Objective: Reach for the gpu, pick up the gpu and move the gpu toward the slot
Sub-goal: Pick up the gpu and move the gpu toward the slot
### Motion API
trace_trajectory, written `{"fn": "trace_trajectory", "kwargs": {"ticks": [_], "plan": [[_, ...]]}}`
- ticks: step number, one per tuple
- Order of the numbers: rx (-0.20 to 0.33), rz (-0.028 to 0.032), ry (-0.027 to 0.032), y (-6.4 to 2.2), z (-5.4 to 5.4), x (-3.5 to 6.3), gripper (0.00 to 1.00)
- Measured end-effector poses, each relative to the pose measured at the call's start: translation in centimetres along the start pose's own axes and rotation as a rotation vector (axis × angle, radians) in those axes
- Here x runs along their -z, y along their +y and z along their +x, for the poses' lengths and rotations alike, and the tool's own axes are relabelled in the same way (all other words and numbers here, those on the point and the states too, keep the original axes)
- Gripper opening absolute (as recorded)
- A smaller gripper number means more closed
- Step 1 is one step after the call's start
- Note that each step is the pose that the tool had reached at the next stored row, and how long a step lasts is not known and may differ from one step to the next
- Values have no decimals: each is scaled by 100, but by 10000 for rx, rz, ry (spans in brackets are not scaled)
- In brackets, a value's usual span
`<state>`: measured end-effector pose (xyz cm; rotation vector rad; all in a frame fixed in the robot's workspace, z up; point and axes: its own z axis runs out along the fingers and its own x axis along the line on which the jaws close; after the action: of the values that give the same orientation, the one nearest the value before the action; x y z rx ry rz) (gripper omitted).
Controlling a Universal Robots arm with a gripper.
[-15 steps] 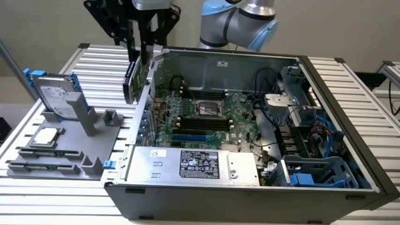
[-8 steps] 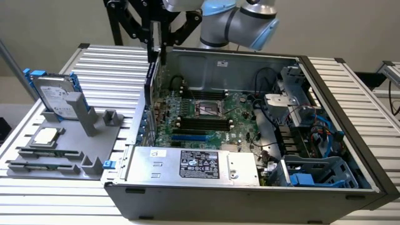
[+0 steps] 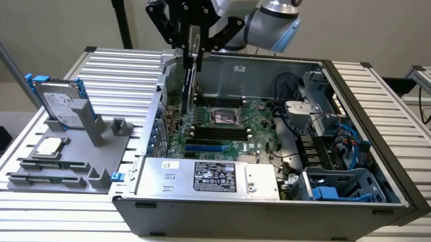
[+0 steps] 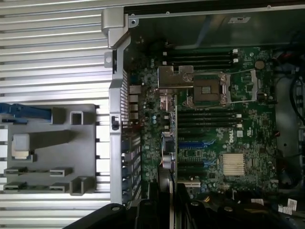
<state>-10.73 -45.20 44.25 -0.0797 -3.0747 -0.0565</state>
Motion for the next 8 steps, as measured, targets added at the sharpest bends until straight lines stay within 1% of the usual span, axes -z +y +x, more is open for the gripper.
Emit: {"fn": "trace_trajectory", "kwargs": {"ticks": [8], "plan": [[0,0,1,45,-365,-21,26]]}}
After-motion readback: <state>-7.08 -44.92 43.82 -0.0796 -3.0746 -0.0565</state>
